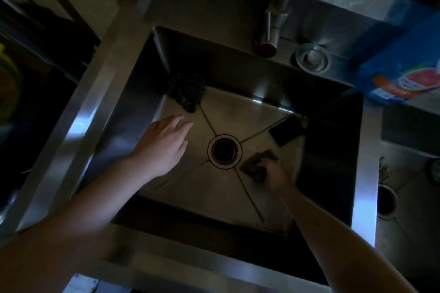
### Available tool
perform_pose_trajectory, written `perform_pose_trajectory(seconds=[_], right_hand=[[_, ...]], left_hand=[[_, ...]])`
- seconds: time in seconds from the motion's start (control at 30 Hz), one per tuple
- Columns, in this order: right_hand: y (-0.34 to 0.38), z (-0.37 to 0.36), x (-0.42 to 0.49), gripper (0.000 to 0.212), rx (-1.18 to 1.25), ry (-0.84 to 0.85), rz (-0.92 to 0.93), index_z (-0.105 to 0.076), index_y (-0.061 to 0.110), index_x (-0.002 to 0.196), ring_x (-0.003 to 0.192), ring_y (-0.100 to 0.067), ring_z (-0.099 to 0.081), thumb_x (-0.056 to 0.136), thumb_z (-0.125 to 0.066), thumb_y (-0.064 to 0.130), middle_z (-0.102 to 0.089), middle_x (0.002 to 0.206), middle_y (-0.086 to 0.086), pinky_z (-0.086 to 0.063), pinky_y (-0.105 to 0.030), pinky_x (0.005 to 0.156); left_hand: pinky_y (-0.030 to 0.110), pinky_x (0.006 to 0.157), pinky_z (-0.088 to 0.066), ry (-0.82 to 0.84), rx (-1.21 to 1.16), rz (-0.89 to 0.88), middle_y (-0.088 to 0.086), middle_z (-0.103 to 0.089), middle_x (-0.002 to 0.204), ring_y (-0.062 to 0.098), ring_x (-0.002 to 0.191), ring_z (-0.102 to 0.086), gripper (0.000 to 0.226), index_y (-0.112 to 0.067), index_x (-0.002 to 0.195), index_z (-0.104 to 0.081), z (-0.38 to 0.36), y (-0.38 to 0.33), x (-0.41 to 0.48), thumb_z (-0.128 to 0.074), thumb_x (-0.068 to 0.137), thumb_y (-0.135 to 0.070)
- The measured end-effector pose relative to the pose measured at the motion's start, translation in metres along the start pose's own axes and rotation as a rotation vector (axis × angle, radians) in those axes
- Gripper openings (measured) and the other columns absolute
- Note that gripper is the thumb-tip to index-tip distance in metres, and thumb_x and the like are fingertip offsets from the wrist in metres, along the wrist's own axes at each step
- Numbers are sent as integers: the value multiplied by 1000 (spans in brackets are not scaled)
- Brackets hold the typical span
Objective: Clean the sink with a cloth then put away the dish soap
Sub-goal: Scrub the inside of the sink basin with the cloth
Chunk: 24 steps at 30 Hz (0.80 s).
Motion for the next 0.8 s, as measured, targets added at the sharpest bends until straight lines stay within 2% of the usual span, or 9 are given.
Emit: perform_pose_trajectory(seconds=[0.03,0.1,0.17,0.23,0.3,0.33,0.5,0.67,0.8], right_hand=[[-14,8,1,15,120,-64,-118,-60,9,99,96,-31,-56,92,-47,4,-60,104,-19,-47,-37,84],[-33,27,4,22,151,-132,-239,-59,14,99,79,1,-56,90,-46,-1,-64,85,4,-42,-13,70],[-41,38,7,36,151,-125,-299,-57,18,118,77,22,-49,89,-47,0,-66,100,8,-36,2,67],[-46,50,6,40,200,-150,-318,-54,12,128,98,7,-57,90,-46,1,-60,121,-13,-36,1,73],[-43,55,7,40,192,-175,-336,-53,9,129,116,-30,-54,91,-46,0,-56,127,-20,-43,-23,92],[-40,56,6,40,187,-174,-338,-53,9,129,117,-34,-52,91,-45,0,-56,127,-20,-42,-32,95],[-41,39,-12,44,174,-127,-404,-49,9,134,121,-33,-50,91,-45,1,-53,132,-18,-41,-32,97],[-23,10,-40,34,238,-177,-526,-56,-5,123,117,-36,-53,92,-43,-4,-58,126,-23,-39,-30,94],[2,-28,-52,30,278,-87,-491,-62,-5,112,104,-37,-61,85,-48,-5,-64,112,-26,-49,-39,88]], left_hand=[[40,102,-35,-1,3,1,11,-39,144,27,130,-40,47,-13,138,-41,0,1,0,-51,93,-24],[41,101,-36,-3,4,2,11,-40,143,28,129,-41,47,-13,137,-42,-1,2,-1,-52,92,-23],[43,100,-38,-6,2,7,12,-42,142,29,128,-42,47,-12,136,-44,-3,4,-2,-53,91,-22],[44,99,-39,-5,-1,15,13,-43,141,30,127,-44,47,-12,134,-46,-6,6,-4,-55,90,-22],[45,98,-40,-4,-2,17,14,-45,139,32,124,-47,46,-11,132,-48,-7,7,-5,-57,88,-20],[46,97,-41,-5,-3,17,15,-46,138,32,123,-48,46,-10,131,-49,-7,8,-6,-59,87,-19],[46,96,-41,-11,-6,18,15,-46,138,33,124,-47,45,-10,131,-50,-3,7,-11,-59,87,-19],[42,101,-37,-12,3,33,12,-40,144,29,128,-41,46,-13,136,-44,4,11,-17,-52,91,-23],[42,103,-36,-14,-13,72,11,-37,145,29,130,-40,47,-13,137,-43,11,23,-25,-51,92,-23]])
Point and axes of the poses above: each hand's wrist, its own x-axis towards the middle knuckle, its own z-axis out of the back of the hand, y = z × x, the point moved 10 cm from there along x, towards the middle knuckle
